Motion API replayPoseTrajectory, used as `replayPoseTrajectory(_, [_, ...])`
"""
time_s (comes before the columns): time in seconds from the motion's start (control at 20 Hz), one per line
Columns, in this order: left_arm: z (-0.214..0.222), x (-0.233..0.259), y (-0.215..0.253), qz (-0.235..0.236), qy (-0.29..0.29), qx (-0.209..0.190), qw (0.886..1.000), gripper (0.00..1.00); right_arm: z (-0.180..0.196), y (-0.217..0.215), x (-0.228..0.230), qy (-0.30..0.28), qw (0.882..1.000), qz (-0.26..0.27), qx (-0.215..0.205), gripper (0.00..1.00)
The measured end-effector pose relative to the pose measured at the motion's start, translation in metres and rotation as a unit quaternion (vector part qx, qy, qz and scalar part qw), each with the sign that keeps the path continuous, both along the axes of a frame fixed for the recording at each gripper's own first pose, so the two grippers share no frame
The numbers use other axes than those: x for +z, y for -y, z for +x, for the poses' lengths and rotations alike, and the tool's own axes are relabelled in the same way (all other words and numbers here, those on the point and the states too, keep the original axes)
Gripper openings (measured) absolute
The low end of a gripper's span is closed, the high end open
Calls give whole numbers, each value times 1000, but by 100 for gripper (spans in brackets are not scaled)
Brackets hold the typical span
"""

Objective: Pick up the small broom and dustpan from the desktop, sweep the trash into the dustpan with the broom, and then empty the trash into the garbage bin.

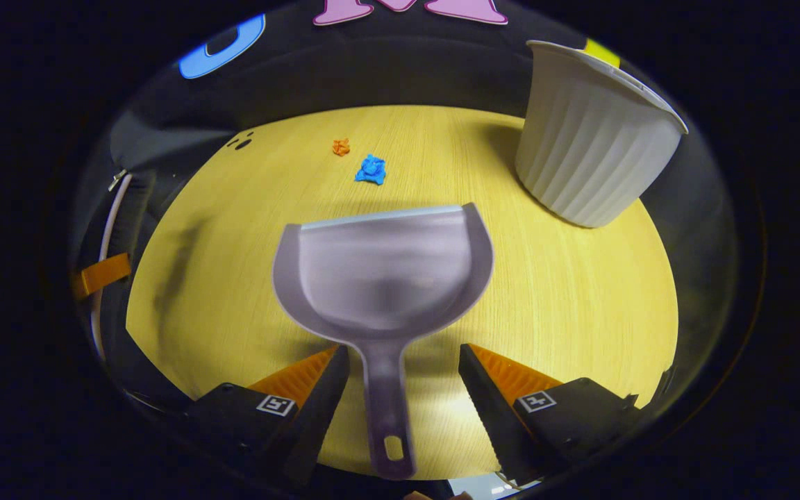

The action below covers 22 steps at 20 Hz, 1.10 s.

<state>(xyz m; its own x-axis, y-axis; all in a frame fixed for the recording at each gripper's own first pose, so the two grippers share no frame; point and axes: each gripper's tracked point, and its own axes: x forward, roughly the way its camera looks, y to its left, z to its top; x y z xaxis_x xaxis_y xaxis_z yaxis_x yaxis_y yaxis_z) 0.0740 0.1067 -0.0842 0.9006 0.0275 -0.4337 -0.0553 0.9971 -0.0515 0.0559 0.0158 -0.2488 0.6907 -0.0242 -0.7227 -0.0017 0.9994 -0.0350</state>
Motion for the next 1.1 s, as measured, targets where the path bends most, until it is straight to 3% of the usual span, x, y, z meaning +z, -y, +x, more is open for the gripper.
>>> replayPoseTrajectory(0.2, [11,-2,4,8,-17,-3,1000,30,12,-5,-14,-15,1000,1,3,98])
replayPoseTrajectory(0.4, [30,-4,12,13,-35,-10,999,28,16,-7,-26,-34,999,-5,6,84])
replayPoseTrajectory(0.55, [48,-5,18,23,-47,-19,998,29,18,-9,-30,-33,999,-16,14,68])
replayPoseTrajectory(0.7, [70,-6,25,35,-58,-35,997,30,18,-12,-28,-27,999,-30,37,61])
replayPoseTrajectory(0.75, [78,-5,29,37,-64,-43,996,29,18,-11,-30,-31,998,-28,38,45])
replayPoseTrajectory(0.8, [87,-5,31,40,-70,-50,996,28,17,-11,-28,-33,998,-26,42,39])
replayPoseTrajectory(1.1, [161,-2,36,119,-100,-99,983,31,22,1,-25,-20,997,-31,73,33])
